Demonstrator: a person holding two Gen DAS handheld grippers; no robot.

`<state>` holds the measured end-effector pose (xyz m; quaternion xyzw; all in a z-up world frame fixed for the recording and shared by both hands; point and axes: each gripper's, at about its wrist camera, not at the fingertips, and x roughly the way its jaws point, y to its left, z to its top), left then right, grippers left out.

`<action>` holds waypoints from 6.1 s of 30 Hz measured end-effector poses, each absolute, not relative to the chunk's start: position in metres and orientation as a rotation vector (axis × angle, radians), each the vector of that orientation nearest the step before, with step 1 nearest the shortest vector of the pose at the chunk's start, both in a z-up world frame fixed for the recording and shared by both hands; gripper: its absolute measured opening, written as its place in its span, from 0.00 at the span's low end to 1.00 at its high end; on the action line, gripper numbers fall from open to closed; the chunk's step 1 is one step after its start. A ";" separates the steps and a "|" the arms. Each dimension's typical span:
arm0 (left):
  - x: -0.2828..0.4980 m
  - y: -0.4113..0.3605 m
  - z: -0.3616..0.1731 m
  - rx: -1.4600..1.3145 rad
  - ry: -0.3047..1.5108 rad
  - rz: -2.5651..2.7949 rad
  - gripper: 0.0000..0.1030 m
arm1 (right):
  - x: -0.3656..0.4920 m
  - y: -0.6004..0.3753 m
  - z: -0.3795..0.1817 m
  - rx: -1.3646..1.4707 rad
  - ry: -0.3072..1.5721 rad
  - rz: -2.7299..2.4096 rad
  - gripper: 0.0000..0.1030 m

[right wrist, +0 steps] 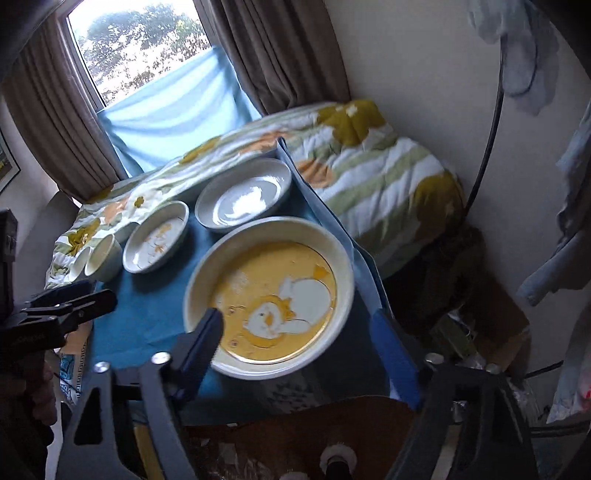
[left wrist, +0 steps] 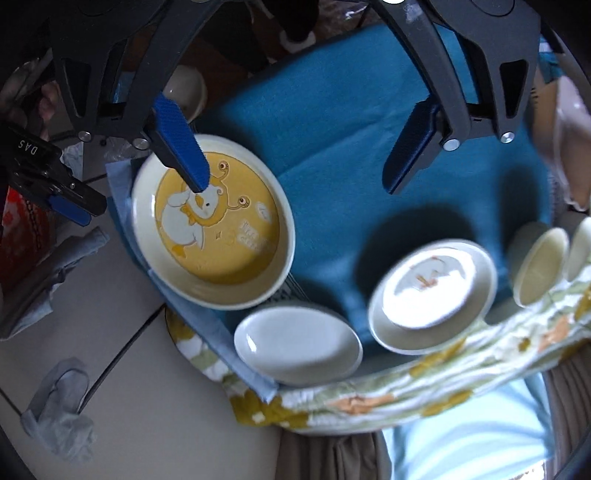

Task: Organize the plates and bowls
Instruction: 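Move the left gripper to the yellow duck-print plate rim and close, then lift the yellow duck-print plate with the left gripper and carry it, then lower the yellow plate onto the cloth and open the left gripper, then reach the left gripper to the plain white plate rim and close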

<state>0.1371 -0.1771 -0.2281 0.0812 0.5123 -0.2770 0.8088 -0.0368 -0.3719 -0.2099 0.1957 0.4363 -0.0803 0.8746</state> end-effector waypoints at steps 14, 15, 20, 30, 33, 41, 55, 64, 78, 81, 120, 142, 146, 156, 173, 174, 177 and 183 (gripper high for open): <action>0.165 -0.218 -0.291 0.140 1.255 -0.571 0.47 | 0.016 -0.417 -0.269 0.422 1.002 -0.014 0.26; 0.165 -0.220 -0.291 0.145 1.254 -0.569 0.47 | 0.018 -0.417 -0.270 0.415 1.005 -0.009 0.24; 0.169 -0.223 -0.300 0.159 1.276 -0.551 0.27 | 0.027 -0.426 -0.277 0.411 1.036 0.017 0.16; 0.162 -0.231 -0.302 0.225 1.231 -0.523 0.22 | 0.033 -0.424 -0.278 0.360 1.064 0.016 0.15; 0.160 -0.232 -0.300 0.234 1.224 -0.515 0.22 | 0.034 -0.423 -0.277 0.336 1.069 0.019 0.15; 0.159 -0.219 -0.281 0.191 1.174 -0.478 0.22 | 0.040 -0.414 -0.264 0.276 1.042 0.050 0.15; 0.140 -0.101 -0.214 0.058 1.077 -0.276 0.22 | 0.077 -0.324 -0.208 0.127 0.958 0.267 0.15; 0.131 0.008 -0.220 0.036 1.120 -0.177 0.22 | 0.088 -0.225 -0.219 0.107 0.989 0.382 0.15; 0.138 0.085 -0.286 -0.035 1.159 -0.155 0.22 | 0.101 -0.136 -0.275 0.079 1.022 0.405 0.15; 0.142 0.083 -0.292 -0.030 1.150 -0.162 0.22 | 0.101 -0.138 -0.281 0.077 1.010 0.402 0.15; 0.108 0.087 -0.272 -0.111 1.122 -0.155 0.42 | 0.079 -0.150 -0.261 0.168 0.970 0.352 0.82; 0.150 0.003 -0.108 -0.024 0.803 -0.463 0.99 | 0.054 -0.236 -0.137 0.171 0.851 0.029 1.00; 0.184 -0.036 -0.107 -0.028 0.831 -0.562 0.99 | 0.059 -0.269 -0.135 0.224 0.839 -0.036 1.00; 0.302 -0.142 -0.154 -0.013 1.015 -0.704 0.98 | 0.132 -0.350 -0.179 0.416 0.920 -0.113 0.99; 0.408 -0.243 -0.287 0.161 1.295 -0.701 0.48 | 0.203 -0.406 -0.271 0.627 1.055 -0.213 0.41; 0.409 -0.245 -0.290 0.169 1.300 -0.701 0.45 | 0.204 -0.408 -0.273 0.634 1.061 -0.213 0.37; 0.413 -0.248 -0.297 0.183 1.318 -0.698 0.33 | 0.211 -0.410 -0.279 0.635 1.073 -0.208 0.33; 0.413 -0.249 -0.302 0.216 1.311 -0.707 0.15 | 0.216 -0.404 -0.280 0.574 1.081 -0.223 0.20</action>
